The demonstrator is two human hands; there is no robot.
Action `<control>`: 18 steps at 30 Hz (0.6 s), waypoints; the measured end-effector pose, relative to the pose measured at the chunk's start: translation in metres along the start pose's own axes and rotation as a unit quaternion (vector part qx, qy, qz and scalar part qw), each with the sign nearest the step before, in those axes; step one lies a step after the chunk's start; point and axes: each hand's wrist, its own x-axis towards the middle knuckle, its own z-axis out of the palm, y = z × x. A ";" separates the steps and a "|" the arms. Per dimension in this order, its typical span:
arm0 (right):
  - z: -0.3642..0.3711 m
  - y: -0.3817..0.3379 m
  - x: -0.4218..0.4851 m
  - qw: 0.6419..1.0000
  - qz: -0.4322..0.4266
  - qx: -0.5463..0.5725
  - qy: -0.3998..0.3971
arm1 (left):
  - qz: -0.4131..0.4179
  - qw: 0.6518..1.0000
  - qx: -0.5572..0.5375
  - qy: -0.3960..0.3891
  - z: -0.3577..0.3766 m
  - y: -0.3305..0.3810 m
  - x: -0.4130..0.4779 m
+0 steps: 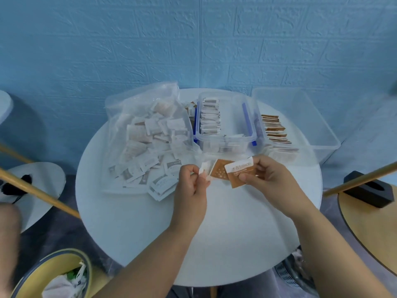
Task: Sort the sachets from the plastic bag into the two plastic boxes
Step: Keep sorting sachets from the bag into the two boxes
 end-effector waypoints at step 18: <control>0.010 0.010 -0.005 0.983 -0.081 -0.153 0.054 | 0.036 0.983 0.157 -0.087 -0.004 0.006 -0.008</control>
